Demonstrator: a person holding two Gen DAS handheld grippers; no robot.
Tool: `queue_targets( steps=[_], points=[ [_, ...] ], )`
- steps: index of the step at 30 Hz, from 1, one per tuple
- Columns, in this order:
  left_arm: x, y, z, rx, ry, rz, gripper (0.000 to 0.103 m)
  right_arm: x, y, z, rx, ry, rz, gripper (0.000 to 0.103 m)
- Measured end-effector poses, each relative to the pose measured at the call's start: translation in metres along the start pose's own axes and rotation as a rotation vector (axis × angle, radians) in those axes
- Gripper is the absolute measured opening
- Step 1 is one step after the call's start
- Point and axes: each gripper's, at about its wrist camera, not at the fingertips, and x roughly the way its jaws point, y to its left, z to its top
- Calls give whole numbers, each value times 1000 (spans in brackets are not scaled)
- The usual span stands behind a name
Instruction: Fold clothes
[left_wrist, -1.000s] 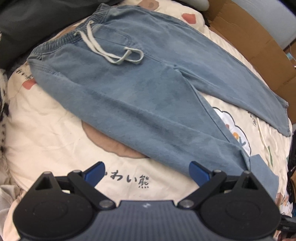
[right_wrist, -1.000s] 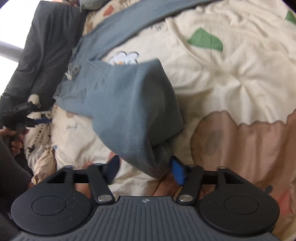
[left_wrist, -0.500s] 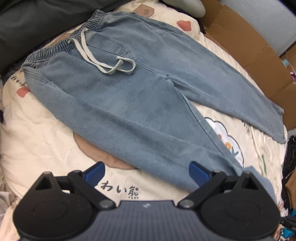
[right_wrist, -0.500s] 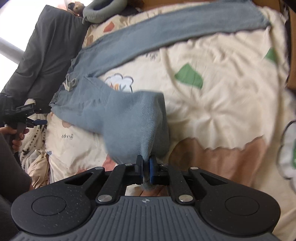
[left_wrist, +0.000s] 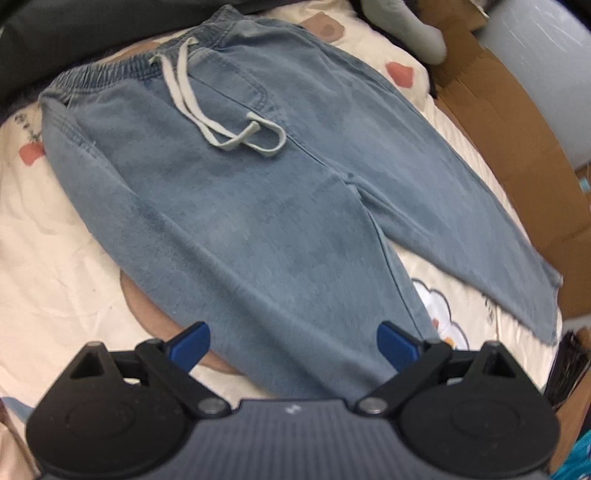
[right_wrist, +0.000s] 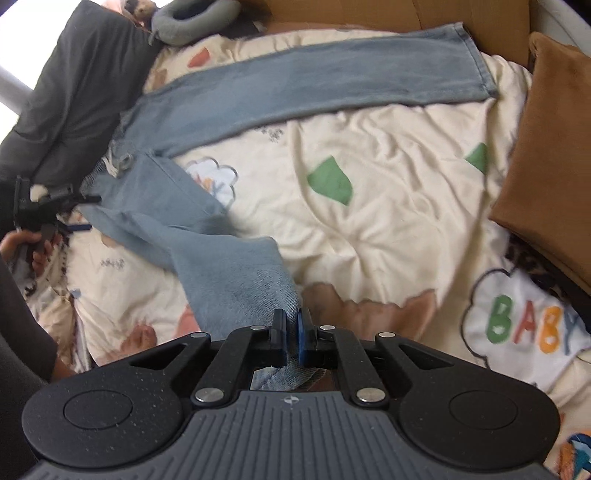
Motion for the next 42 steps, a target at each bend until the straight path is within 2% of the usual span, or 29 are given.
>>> queue_targets(
  steps=[5, 6, 8, 10, 11, 12, 13, 18, 26, 32, 36, 40, 42],
  points=[
    [17, 10, 3, -45, 26, 28, 97, 4, -6, -14, 17, 52, -28, 3],
    [21, 13, 3, -55, 34, 34, 93, 6, -7, -16, 26, 59, -32, 3],
    [27, 19, 0, -72, 55, 43, 78, 9, -9, -20, 41, 68, -35, 3],
    [33, 23, -3, -81, 82, 60, 44, 10, -11, -23, 55, 74, -34, 3],
    [36, 26, -5, -86, 95, 67, 37, 11, -12, -24, 62, 78, -34, 3],
    [37, 29, -5, -94, 102, 61, 22, 11, -13, -25, 69, 83, -33, 3],
    [36, 31, -7, -91, 102, 61, 14, 11, -14, -27, 75, 88, -36, 3],
    [26, 39, -16, -73, 98, 55, 10, 18, -26, -30, 128, 93, -62, 3],
    [19, 48, -23, -82, 91, 29, 10, 36, -51, -11, 199, 8, -143, 4],
    [22, 41, -17, -97, 81, 19, 11, 49, -70, 3, 252, -55, -205, 7],
    [28, 33, -10, -79, 84, 12, 13, 39, -73, 3, 258, -83, -201, 7],
    [34, 28, -8, -68, 89, 8, 14, 26, -67, -13, 241, -68, -190, 30],
    [36, 26, -9, -63, 95, 6, 14, 23, -63, -26, 236, -55, -172, 35]
  ],
)
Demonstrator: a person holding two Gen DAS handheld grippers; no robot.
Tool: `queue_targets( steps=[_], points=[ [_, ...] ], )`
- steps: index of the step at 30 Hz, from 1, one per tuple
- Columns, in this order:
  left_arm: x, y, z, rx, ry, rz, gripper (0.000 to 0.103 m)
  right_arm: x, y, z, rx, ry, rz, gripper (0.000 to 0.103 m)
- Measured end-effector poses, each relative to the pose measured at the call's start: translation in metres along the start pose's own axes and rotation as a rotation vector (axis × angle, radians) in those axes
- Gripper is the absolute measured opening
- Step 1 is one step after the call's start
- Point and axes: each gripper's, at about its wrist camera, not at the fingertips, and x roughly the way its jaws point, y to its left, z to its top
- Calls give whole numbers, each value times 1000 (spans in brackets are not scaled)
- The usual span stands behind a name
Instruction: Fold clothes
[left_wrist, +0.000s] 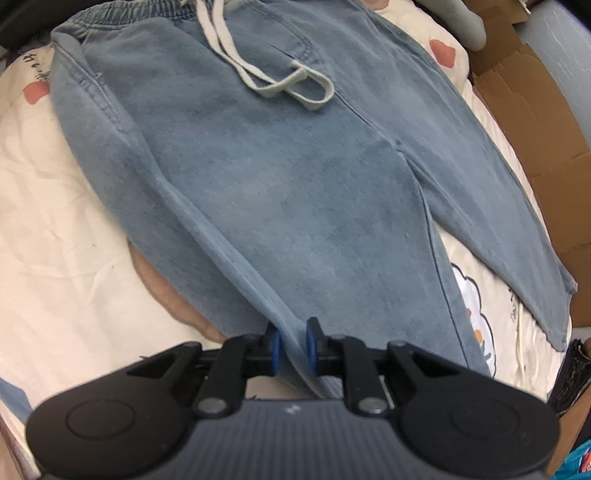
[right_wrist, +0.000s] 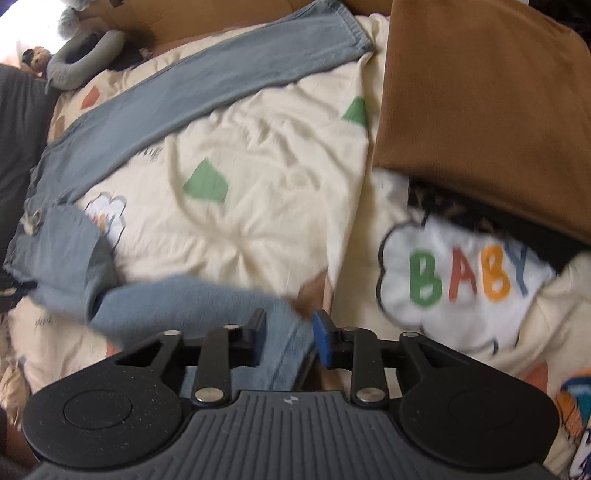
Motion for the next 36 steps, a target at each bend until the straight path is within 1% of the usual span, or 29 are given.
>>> queue_targets(
  steps=[2, 6, 10, 14, 18, 20, 21, 22, 23, 24, 26, 27, 36],
  points=[
    [1, -1, -1, 3, 4, 1, 14, -1, 0, -15, -5, 21, 16, 38],
    [2, -2, -2, 3, 9, 2, 14, 6, -1, -41, -1, 70, 45, 39],
    [2, -1, -3, -3, 14, 6, 14, 19, 4, -58, -10, 103, 59, 42],
    [2, -2, -2, 7, 18, 8, 14, 37, 4, -64, 0, 117, 60, 48],
    [4, -3, -2, 9, 24, 19, 14, 54, 7, -68, 1, 124, 59, 50],
    [3, -4, -2, 13, 23, 23, 14, 59, 9, -68, 6, 116, 79, 53],
    [3, -5, -2, 15, 23, 24, 14, 58, 9, -68, 9, 110, 89, 52],
    [3, -5, -2, 17, 23, 25, 14, 54, 9, -68, 9, 102, 97, 50],
    [2, -4, -2, 17, 22, 25, 14, 49, 9, -67, 10, 94, 104, 41],
    [2, -4, -3, 16, 22, 25, 14, 45, 9, -66, 11, 87, 112, 35],
    [2, -3, -4, 16, 21, 24, 14, 36, 9, -64, 13, 71, 127, 9],
    [1, -3, -4, 15, 20, 24, 14, 32, 9, -63, 13, 63, 135, 1],
    [-3, -1, -10, 8, 10, 24, 14, -8, 9, -56, 21, -6, 204, 0]
  ],
)
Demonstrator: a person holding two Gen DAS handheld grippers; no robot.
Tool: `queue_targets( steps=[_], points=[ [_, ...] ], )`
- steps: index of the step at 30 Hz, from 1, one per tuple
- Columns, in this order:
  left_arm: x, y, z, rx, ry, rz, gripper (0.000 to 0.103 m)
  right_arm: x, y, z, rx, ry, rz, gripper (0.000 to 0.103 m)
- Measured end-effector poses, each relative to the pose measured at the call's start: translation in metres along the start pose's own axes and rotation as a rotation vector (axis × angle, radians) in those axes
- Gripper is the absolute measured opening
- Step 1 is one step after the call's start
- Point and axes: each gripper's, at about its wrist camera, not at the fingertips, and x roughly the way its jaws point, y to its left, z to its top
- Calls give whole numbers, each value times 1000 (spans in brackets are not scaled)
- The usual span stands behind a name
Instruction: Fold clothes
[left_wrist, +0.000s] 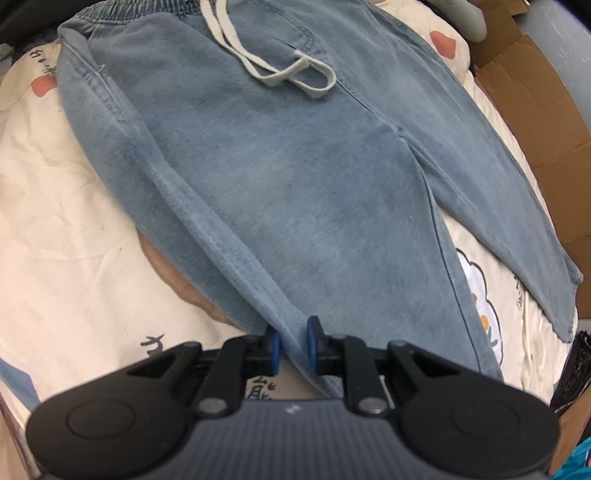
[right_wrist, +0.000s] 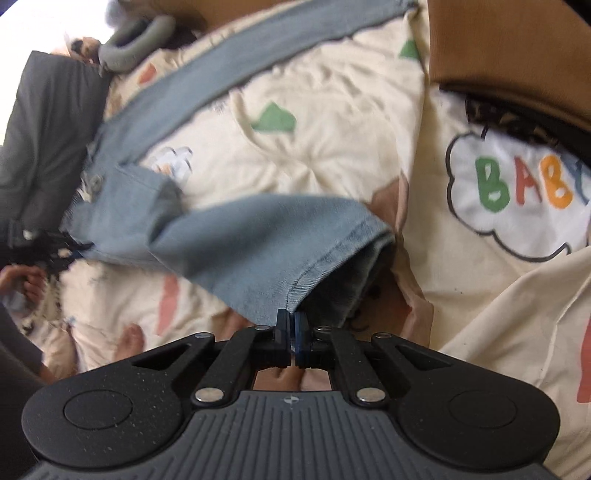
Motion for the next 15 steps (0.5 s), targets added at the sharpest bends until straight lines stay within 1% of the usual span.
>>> queue_targets(
  steps=[3, 6, 15],
  points=[
    [-1, 1, -1, -1, -1, 1, 14, -12, 3, 3, 1, -24, 21, 0],
    [-2, 1, -3, -3, -3, 0, 14, -20, 4, 10, 2, -54, 23, 0],
    [-4, 5, -6, 13, 4, 3, 16, -14, -1, 19, 26, -81, 26, 0]
  ],
)
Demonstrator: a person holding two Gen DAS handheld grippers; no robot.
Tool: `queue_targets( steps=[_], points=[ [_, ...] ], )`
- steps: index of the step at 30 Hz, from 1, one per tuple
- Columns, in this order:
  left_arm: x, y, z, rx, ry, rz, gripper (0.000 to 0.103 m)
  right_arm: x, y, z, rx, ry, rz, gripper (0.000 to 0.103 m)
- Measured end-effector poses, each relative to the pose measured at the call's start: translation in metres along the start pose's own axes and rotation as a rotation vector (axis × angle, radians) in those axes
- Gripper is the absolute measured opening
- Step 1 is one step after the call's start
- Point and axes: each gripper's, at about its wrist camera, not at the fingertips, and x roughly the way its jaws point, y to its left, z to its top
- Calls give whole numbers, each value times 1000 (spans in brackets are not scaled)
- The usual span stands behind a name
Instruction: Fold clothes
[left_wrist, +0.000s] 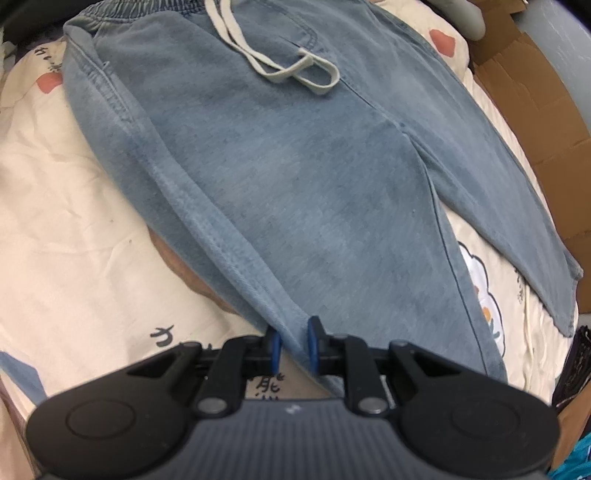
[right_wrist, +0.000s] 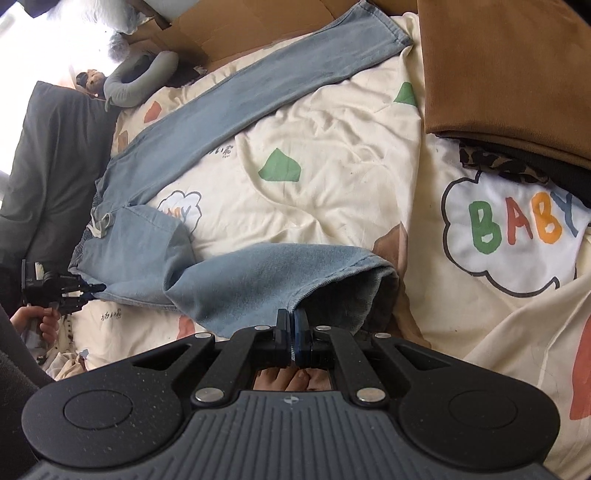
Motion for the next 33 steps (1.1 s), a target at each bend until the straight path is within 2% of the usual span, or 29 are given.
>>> queue_targets(
  steps=[5, 13, 20, 30, 33],
  points=[
    [-4, 3, -3, 10, -1, 3, 16, -3, -3, 14, 10, -53, 2, 0],
    [-6, 11, -14, 0, -2, 13, 16, -9, -2, 63, -27, -109, -12, 0],
    [-7, 19, -21, -10, 3, 14, 16, -1, -12, 95, -17, -134, -79, 0],
    [-3, 26, -25, -10, 18, 22, 16, 32, -38, 118, 118, -155, -237, 2],
    [-3, 27, -24, -9, 19, 17, 16, 26, -41, 117, 128, -168, -238, 3]
  ],
)
